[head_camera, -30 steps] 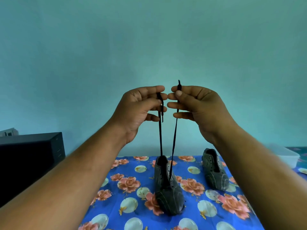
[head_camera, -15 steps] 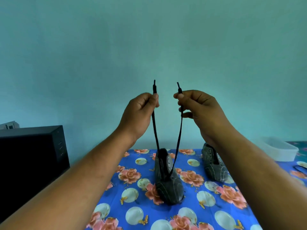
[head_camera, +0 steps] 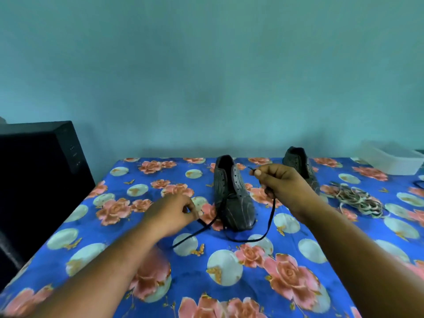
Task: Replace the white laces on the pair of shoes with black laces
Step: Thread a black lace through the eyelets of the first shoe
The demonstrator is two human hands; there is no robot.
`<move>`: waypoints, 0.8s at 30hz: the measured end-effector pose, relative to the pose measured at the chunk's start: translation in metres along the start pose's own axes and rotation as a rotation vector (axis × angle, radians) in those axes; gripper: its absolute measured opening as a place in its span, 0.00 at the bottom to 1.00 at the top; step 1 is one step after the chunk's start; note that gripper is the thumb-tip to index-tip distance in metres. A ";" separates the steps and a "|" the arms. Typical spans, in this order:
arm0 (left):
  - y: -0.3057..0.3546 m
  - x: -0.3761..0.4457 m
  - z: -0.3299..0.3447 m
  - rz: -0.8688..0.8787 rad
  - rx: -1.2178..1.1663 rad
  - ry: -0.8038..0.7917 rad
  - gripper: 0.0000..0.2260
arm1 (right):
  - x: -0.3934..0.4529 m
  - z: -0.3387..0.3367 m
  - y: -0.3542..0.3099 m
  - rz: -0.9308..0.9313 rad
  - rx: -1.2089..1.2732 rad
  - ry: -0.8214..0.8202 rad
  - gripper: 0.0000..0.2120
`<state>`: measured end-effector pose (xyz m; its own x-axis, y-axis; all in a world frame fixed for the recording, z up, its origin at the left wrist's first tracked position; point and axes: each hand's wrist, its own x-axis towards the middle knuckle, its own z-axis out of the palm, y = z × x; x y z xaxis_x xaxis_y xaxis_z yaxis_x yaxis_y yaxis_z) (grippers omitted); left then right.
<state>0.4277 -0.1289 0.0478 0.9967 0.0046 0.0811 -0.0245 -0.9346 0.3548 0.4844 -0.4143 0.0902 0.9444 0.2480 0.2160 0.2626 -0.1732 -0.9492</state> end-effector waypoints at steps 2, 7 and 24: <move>-0.004 0.007 0.008 0.006 0.009 0.101 0.12 | 0.003 0.004 0.005 0.010 -0.041 -0.016 0.07; 0.009 0.037 0.027 0.051 -0.341 0.204 0.02 | 0.017 0.018 0.016 -0.059 -0.266 -0.027 0.04; 0.003 0.075 0.068 0.165 -0.657 0.236 0.08 | 0.047 0.048 0.059 -0.269 -0.755 0.009 0.08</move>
<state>0.5081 -0.1554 -0.0083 0.9345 0.0276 0.3549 -0.2891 -0.5230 0.8018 0.5352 -0.3670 0.0334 0.8306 0.3655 0.4202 0.5411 -0.7078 -0.4542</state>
